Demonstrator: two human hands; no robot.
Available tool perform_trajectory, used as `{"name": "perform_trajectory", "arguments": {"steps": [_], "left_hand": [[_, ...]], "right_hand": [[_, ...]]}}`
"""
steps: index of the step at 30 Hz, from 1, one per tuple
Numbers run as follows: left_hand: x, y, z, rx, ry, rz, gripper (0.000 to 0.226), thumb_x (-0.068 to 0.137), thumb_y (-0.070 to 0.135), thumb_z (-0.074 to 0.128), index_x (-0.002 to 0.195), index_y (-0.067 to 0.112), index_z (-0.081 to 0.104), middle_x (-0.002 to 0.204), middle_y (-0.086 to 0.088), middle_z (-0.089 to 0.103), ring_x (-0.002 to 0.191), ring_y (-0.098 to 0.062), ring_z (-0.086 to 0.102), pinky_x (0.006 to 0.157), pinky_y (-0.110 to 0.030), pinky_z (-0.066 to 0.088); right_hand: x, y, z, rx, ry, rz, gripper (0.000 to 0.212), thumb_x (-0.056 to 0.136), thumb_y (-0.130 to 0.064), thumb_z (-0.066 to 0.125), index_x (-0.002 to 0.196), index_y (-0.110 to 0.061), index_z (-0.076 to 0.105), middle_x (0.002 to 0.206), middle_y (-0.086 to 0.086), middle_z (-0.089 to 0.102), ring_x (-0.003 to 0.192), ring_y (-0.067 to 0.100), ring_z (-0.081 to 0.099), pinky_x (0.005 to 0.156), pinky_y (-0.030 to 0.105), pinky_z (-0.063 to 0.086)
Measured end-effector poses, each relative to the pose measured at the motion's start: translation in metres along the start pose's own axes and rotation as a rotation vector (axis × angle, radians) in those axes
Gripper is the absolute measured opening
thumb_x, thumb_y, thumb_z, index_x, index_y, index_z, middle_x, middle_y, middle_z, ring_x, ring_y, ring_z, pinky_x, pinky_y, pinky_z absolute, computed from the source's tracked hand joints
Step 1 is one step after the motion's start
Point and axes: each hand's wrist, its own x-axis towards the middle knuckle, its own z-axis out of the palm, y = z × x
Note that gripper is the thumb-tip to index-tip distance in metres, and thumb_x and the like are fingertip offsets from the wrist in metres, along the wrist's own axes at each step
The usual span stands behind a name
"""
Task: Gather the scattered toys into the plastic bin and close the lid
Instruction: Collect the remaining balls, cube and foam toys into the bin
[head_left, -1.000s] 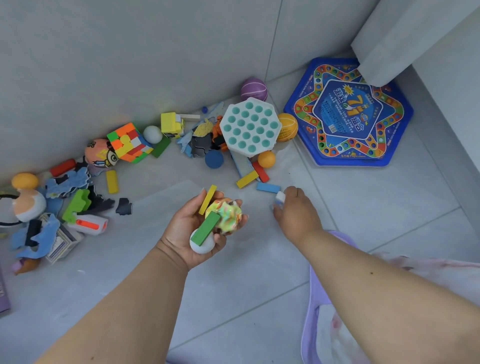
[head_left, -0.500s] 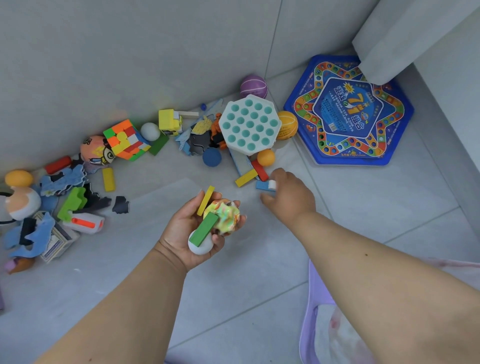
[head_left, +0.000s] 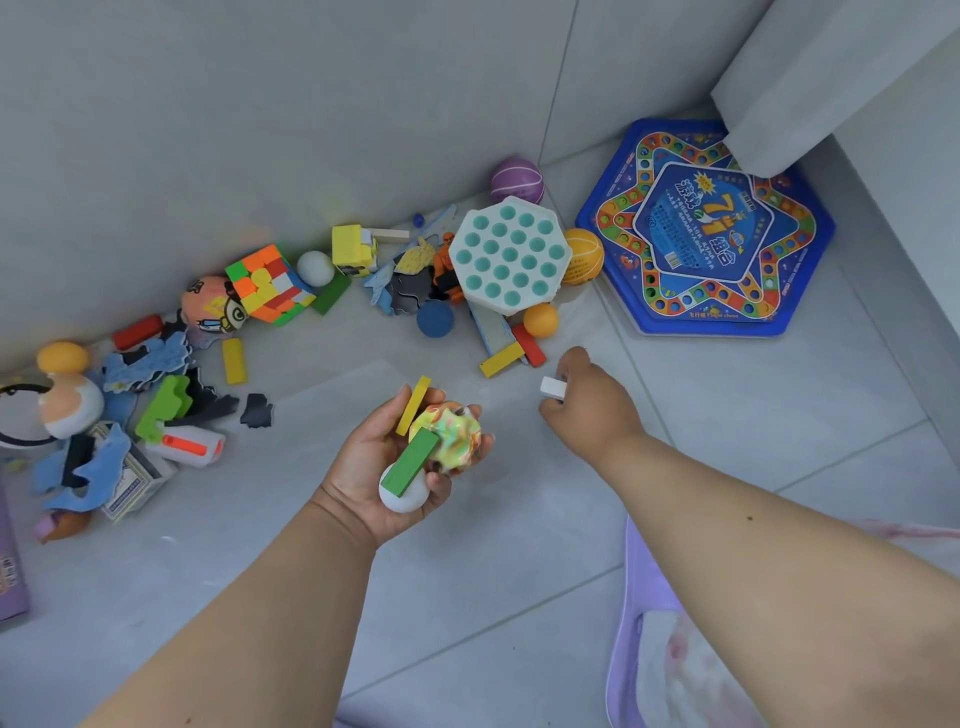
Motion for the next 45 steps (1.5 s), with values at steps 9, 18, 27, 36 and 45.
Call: {"name": "perform_trajectory", "arguments": {"steps": [9,18,27,36,45], "left_hand": [[0.002,0.0,-0.005,-0.006,-0.001,0.005,0.033,0.089,0.046,0.049,0.079,0.022,0.069,0.113,-0.008,0.062,0.102,-0.034,0.063,0.039,-0.02,0.047],[0.004,0.001,-0.008,-0.017,-0.014,-0.007,0.036,0.092,0.047,0.045,0.08,0.022,0.068,0.113,-0.007,0.062,0.104,-0.034,0.061,0.039,-0.02,0.047],[0.005,-0.002,-0.015,-0.029,-0.039,-0.008,0.028,0.087,0.044,0.054,0.081,0.022,0.069,0.114,-0.007,0.061,0.105,-0.034,0.061,0.039,-0.021,0.048],[0.005,-0.002,-0.014,-0.03,-0.001,0.002,0.037,0.091,0.046,0.045,0.078,0.021,0.069,0.112,-0.008,0.062,0.103,-0.034,0.062,0.037,-0.021,0.047],[0.004,-0.001,-0.011,-0.031,-0.024,-0.004,0.03,0.088,0.045,0.051,0.08,0.022,0.07,0.112,-0.008,0.064,0.104,-0.034,0.062,0.04,-0.02,0.048]], "right_hand": [[0.017,-0.036,0.006,0.156,0.16,0.182,0.067,0.072,-0.054,0.072,0.12,-0.013,0.05,0.114,0.005,0.062,0.105,0.025,0.059,0.078,0.035,0.05],[0.034,-0.042,0.021,0.45,0.149,0.406,0.053,0.071,-0.043,0.074,0.111,-0.02,0.048,0.109,0.007,0.056,0.097,0.029,0.059,0.08,0.041,0.053],[0.019,-0.01,0.019,0.384,0.123,0.359,0.024,0.074,-0.019,0.067,0.092,-0.017,0.051,0.102,0.01,0.058,0.081,0.026,0.056,0.062,0.027,0.04],[0.025,-0.027,0.016,0.096,0.228,0.22,0.034,0.083,-0.027,0.06,0.114,-0.015,0.054,0.111,0.008,0.052,0.097,0.028,0.056,0.067,0.031,0.04],[0.028,-0.032,0.012,-0.156,0.115,0.193,0.042,0.085,-0.027,0.057,0.121,-0.011,0.043,0.108,0.009,0.058,0.096,0.029,0.06,0.063,0.03,0.039]]}}
